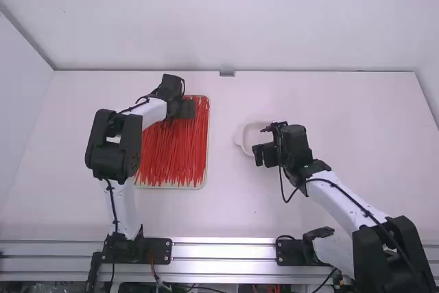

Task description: Fasten the cable tie

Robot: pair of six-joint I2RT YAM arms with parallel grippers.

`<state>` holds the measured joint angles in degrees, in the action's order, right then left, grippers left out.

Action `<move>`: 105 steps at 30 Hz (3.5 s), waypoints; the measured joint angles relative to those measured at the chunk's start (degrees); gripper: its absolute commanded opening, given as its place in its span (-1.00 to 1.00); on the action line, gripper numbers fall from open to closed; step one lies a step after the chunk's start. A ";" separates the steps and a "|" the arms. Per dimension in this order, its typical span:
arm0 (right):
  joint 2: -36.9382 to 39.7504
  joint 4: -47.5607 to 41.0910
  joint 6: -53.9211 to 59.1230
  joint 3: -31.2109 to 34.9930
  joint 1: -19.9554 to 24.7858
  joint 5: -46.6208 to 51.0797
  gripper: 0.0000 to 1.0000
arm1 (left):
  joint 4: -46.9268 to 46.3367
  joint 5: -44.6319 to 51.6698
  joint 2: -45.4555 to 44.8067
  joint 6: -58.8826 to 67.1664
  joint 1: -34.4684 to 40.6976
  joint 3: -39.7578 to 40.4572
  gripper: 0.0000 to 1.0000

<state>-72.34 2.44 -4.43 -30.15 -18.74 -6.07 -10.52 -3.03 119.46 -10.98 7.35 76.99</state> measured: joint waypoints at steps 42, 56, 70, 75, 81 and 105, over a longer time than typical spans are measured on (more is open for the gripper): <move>0.00 -0.04 -0.07 0.00 0.00 0.02 0.97 | -3.39 0.42 0.00 -1.49 0.26 1.49 0.01; 0.00 -0.04 -0.07 0.00 0.00 0.02 0.97 | -3.63 0.39 0.00 -1.49 0.42 1.49 -0.37; 0.00 -0.04 0.00 0.00 0.00 0.00 0.97 | -3.65 0.42 0.00 -1.44 0.42 1.49 -0.63; 0.00 -0.07 0.02 0.00 0.00 0.00 0.97 | -3.65 0.42 0.00 -1.49 0.42 1.51 -0.64; 0.00 -0.07 -0.07 0.00 0.00 0.02 0.97 | -3.65 0.39 0.00 -1.49 0.42 1.49 -0.67; 0.00 -0.04 -0.07 0.00 0.00 0.02 0.97 | -3.74 0.42 0.00 -1.49 0.42 1.51 -0.85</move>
<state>-72.34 2.39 -4.49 -30.15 -18.74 -6.04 -14.26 -2.61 119.46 -12.47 7.77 78.50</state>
